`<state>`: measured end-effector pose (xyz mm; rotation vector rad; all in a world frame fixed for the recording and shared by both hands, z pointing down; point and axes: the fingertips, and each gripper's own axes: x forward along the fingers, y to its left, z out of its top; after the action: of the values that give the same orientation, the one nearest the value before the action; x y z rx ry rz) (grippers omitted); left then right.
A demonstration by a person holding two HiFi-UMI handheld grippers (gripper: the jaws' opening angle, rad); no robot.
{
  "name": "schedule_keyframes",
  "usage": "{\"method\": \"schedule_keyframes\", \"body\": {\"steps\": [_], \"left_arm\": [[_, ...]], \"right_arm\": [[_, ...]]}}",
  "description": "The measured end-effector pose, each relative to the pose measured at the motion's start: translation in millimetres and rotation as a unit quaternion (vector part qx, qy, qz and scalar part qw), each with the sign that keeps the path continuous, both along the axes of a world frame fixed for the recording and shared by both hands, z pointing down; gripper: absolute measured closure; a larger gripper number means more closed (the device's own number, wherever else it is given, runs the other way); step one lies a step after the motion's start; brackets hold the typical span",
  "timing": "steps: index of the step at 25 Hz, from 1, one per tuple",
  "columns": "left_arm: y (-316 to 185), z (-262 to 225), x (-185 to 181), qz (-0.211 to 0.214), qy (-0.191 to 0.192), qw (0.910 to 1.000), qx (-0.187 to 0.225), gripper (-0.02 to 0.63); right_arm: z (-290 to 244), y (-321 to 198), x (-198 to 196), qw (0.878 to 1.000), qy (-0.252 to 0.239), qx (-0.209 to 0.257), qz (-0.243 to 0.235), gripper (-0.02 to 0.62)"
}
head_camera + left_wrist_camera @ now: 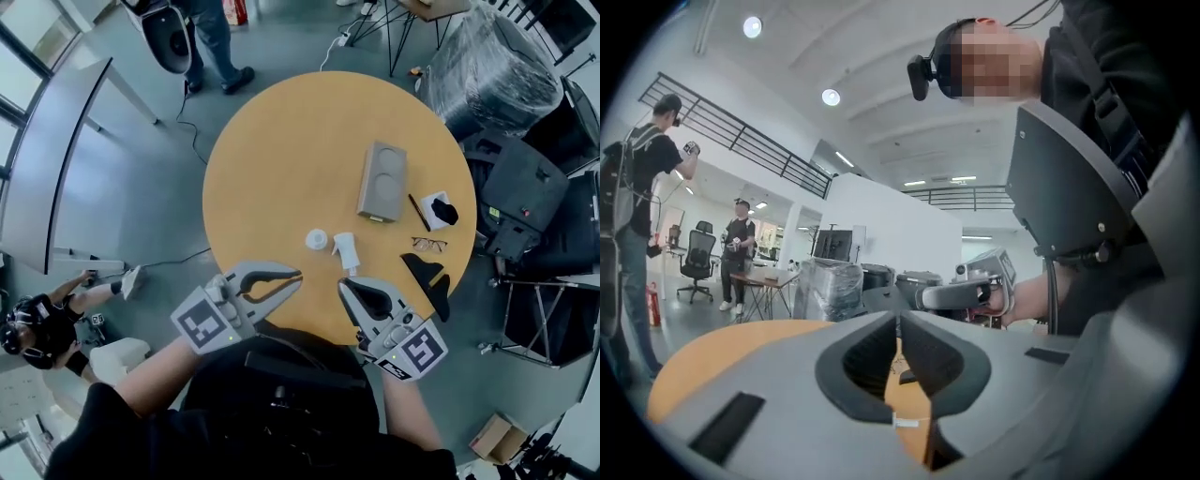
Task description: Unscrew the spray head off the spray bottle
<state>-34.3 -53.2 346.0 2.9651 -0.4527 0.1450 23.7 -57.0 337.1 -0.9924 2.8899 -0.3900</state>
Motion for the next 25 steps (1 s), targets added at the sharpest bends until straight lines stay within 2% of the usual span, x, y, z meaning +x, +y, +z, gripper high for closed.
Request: {"method": "schedule_keyframes", "body": {"steps": [1,8,14,25], "left_arm": [[3,-4,0,-0.004,-0.006,1.0,0.006,0.591],[15,-31,5,-0.017,-0.001,0.9998,0.006,0.591],[17,-40,10,-0.018,0.007,0.9998,-0.001,0.591],[22,-43,9,-0.011,0.011,0.9999,0.007,0.591]], "right_arm": [[-7,2,-1,1.0,0.001,0.008,0.002,0.598],[-41,17,1,0.999,0.013,0.042,0.012,0.598],[-55,22,-1,0.999,0.0,0.049,0.007,0.598],[-66,25,-9,0.997,0.018,0.071,0.0,0.598]]}}
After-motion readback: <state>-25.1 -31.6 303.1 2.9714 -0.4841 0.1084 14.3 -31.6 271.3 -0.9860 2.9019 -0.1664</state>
